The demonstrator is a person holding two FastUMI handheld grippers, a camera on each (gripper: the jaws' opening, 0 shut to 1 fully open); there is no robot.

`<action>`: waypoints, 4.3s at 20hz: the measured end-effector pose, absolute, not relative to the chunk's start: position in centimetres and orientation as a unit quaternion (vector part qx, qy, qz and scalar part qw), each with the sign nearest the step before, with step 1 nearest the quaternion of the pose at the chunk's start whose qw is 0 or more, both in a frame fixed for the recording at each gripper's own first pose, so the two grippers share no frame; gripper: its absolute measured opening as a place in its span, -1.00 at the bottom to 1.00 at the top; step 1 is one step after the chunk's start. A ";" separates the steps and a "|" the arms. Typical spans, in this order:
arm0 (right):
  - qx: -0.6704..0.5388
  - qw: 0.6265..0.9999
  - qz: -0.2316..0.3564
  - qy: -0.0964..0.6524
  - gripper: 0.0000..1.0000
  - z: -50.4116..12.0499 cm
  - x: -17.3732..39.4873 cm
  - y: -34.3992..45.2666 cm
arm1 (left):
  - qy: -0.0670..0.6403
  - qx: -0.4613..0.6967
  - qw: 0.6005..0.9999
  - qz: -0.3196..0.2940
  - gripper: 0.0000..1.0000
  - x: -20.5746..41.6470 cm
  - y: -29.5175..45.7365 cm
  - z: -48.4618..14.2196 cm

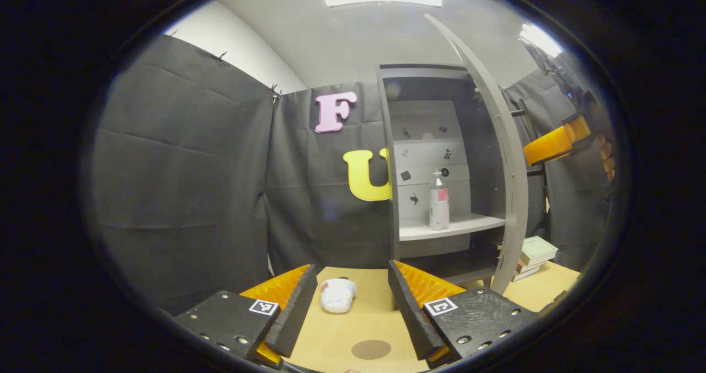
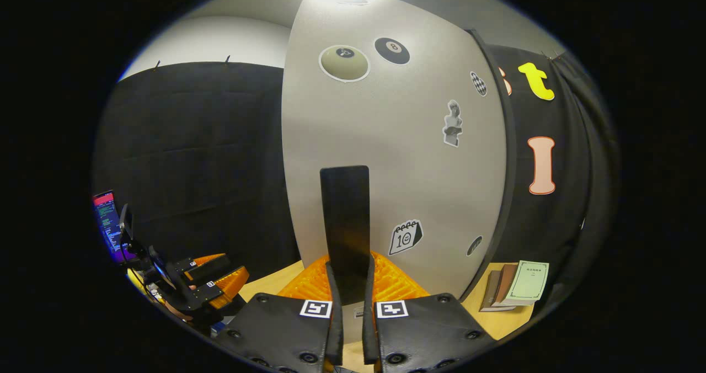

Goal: Open the cabinet door with the right hand, grasp the bottle in the cabinet with the left hand and place it on the coaster, then close the cabinet door with the right hand.

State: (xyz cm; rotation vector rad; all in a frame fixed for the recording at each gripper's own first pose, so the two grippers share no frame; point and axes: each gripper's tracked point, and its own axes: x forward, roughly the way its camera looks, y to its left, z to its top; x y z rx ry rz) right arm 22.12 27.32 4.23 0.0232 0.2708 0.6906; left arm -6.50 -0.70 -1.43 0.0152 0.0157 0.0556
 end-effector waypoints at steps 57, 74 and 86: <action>0.049 0.994 0.092 0.044 0.96 3.5 22.2 4.4 | -0.029 0.040 0.997 -0.056 0.58 -2.8 -22.5 7.0; -0.004 0.995 -0.053 0.081 0.84 0.2 25.5 2.7 | -0.006 -0.036 0.989 -0.144 0.58 18.9 -23.4 8.3; 0.015 0.988 -0.128 0.088 0.96 -1.1 26.7 2.5 | 0.029 -0.037 0.983 -0.178 0.61 29.2 -24.7 2.6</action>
